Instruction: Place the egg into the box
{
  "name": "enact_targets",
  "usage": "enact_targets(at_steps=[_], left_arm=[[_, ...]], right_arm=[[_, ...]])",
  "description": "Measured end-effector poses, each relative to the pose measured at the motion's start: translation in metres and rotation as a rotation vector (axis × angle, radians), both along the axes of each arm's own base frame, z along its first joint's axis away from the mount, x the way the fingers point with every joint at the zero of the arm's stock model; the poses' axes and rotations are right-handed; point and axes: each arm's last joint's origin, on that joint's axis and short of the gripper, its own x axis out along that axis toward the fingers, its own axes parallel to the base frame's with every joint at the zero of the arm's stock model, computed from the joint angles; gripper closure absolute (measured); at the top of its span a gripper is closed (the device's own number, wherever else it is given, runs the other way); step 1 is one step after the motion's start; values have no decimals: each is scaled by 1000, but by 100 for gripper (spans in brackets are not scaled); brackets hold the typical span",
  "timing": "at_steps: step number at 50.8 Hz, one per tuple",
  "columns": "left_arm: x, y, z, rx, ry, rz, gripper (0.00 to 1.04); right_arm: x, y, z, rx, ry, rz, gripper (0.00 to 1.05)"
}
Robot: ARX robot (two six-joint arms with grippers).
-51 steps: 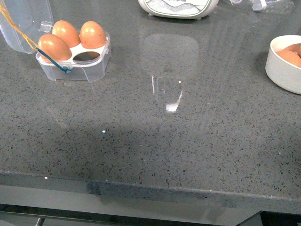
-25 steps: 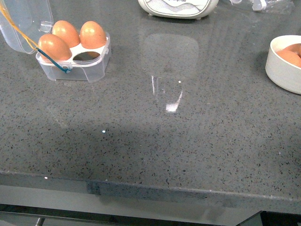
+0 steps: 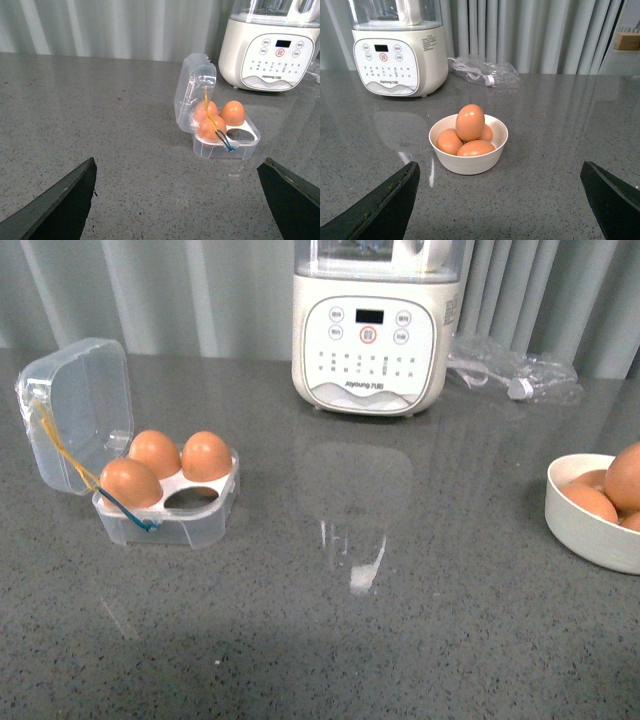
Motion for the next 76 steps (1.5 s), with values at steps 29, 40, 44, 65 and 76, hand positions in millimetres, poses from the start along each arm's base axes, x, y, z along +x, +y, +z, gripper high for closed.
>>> enact_targets(at_steps=[29,40,44,65,76], left_arm=[[0,0,0,0,0,0,7],[0,0,0,0,0,2,7],[0,0,0,0,0,-2,7],[0,0,0,0,1,0,7],[0,0,0,0,1,0,7]], right_arm=[[0,0,0,0,0,0,7],[5,-1,3,2,67,-224,7],[12,-4,12,-4,52,-295,7],[99,-42,89,-49,-56,-259,7],[180,-51,94,3,157,-114,7]])
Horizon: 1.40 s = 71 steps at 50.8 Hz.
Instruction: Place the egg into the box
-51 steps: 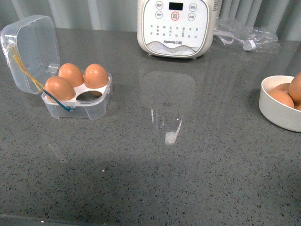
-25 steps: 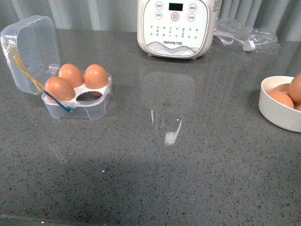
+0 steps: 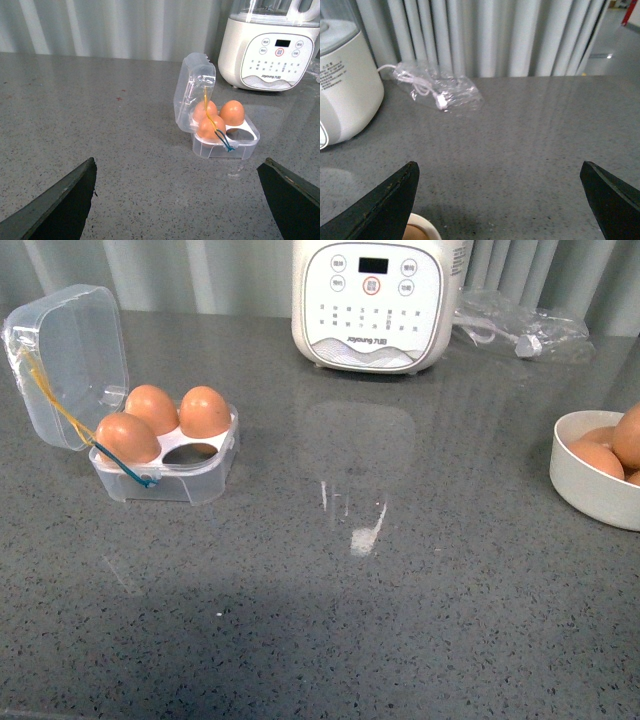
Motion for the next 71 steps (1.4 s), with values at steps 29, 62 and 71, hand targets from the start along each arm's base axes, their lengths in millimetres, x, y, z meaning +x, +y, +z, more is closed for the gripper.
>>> enact_targets(at_steps=[29,62,71], left_arm=[[0,0,0,0,0,0,7],[0,0,0,0,0,0,7],[0,0,0,0,0,0,7]], right_arm=[[38,38,-36,-64,207,381,7],[38,51,-90,33,294,421,7],[35,51,-95,40,302,417,7]])
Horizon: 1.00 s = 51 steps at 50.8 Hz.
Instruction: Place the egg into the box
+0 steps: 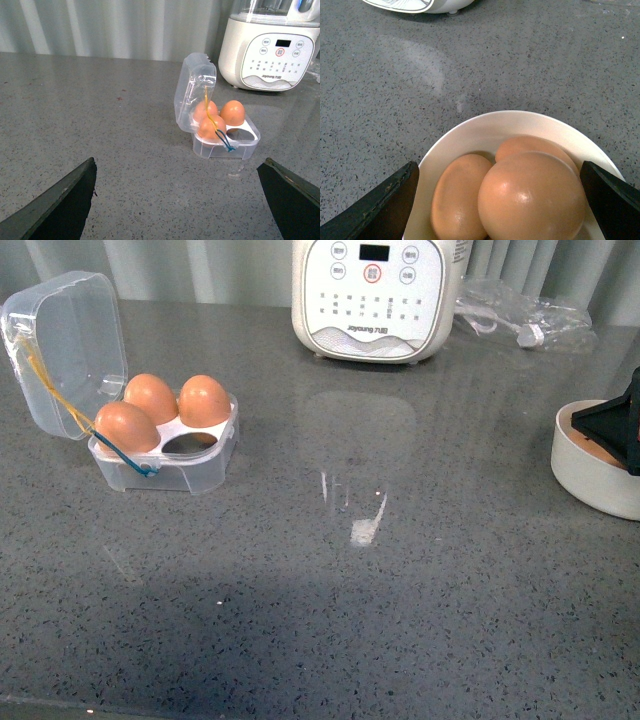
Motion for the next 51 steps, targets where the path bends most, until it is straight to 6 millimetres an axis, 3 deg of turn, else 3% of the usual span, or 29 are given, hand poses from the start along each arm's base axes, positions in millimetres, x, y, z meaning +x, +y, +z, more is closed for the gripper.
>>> enact_targets(at_steps=[15,26,33,51], left_arm=[[0,0,0,0,0,0,7],[0,0,0,0,0,0,7],[0,0,0,0,0,0,7],[0,0,0,0,0,0,7]], right_arm=[[-2,-2,-3,-1,4,-11,8],[-3,-4,-1,-12,-5,-27,45],[-4,-3,2,-17,-13,-28,60],[-9,4,16,-28,-41,-22,61]])
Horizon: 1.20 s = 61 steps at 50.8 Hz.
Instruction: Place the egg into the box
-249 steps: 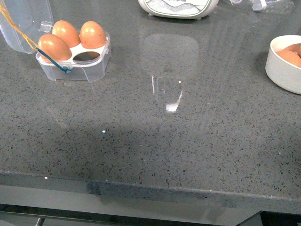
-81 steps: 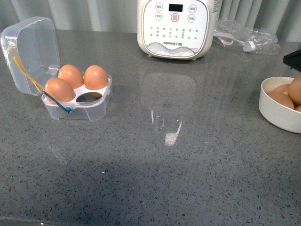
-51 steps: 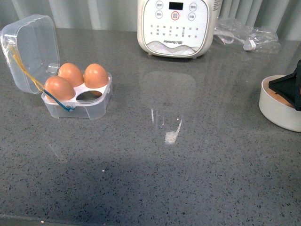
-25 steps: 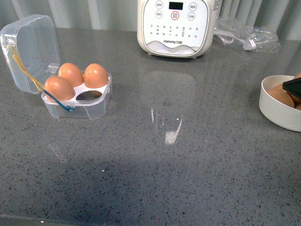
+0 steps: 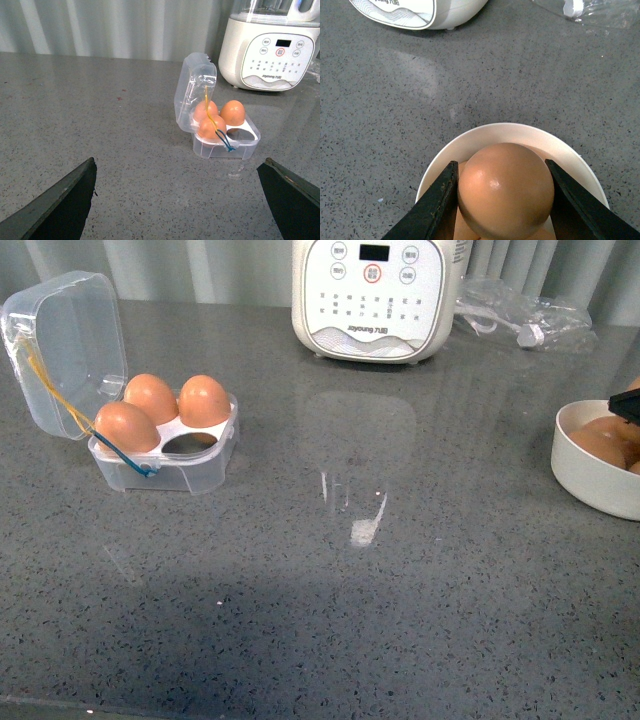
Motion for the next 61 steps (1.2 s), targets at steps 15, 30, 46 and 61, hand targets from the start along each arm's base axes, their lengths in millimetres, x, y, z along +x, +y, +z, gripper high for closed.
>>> enact_targets(at_steps=[15,30,46,61], left_arm=[[0,0,0,0,0,0,7],[0,0,0,0,0,0,7],[0,0,0,0,0,0,7],[0,0,0,0,0,0,7]], right_arm=[[19,24,58,-3,-166,31,62],[47,99,78,100,-163,348,62],[34,173,59,117,-60,814,62],[51,185,46,46,-40,870,62]])
